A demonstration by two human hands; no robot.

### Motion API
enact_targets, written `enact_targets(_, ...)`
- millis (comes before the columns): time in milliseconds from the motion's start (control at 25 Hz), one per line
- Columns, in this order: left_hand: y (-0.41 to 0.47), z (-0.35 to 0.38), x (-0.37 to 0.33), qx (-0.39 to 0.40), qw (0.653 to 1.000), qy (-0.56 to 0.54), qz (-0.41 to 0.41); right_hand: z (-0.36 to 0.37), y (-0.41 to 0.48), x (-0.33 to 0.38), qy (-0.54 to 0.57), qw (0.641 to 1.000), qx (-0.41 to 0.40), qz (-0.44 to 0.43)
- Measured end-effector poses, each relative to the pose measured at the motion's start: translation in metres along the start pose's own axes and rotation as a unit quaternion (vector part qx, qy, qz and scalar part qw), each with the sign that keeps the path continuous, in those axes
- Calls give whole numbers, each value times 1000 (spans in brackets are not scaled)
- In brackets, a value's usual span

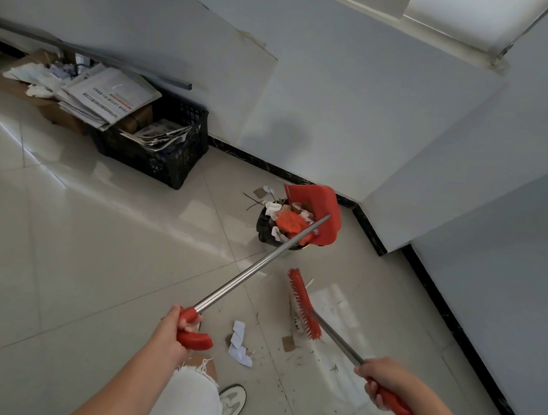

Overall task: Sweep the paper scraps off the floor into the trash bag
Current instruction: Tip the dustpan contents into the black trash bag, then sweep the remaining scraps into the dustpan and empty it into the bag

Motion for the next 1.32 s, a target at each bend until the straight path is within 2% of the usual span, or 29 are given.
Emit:
enact_targets(320, -22, -7, -2, 39, 999, -26, -13, 4, -1, 3, -2, 1000, 4, -4)
enact_targets(480, -44, -11, -6, 47, 999, -14, 13, 5, 0, 6, -4, 1000, 10, -3)
enact_targets(720, -55, -34, -18, 70, 997, 7, 11, 2, 3, 3, 1, 1000, 9, -2)
enact_targets(840, -55, -56, -49, 85, 994, 56, 50, -9, 7, 0, 1, 1000, 12, 2)
enact_targets(920, -67, -66, -87, 92, 981, 123, 116, -17, 10, -5, 7, 1000, 13, 8)
enact_targets(1040, -100, -62, -149, 87, 944, 234, 217, -28, 17, -13, 25, 1000, 4, 7)
enact_targets(1120, -118, -47, -177, 82, 903, 321, 273, -35, 24, -16, 36, 999, -2, 9)
enact_targets(1240, -135, -7, -191, 76, 816, 478, 316, -48, 34, -18, 58, 998, -5, 28)
enact_targets(1320, -138, 25, -183, 77, 741, 581, 327, -56, 40, -18, 81, 996, -4, 34)
Point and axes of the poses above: each hand's wrist, its own y-axis towards the middle knuckle, its own z-axis out of the palm, x = y × z, the point moved 3 cm from there along y, towards the middle knuckle, and after that the axes turned 10 degrees about z, right-handed, at the moved point
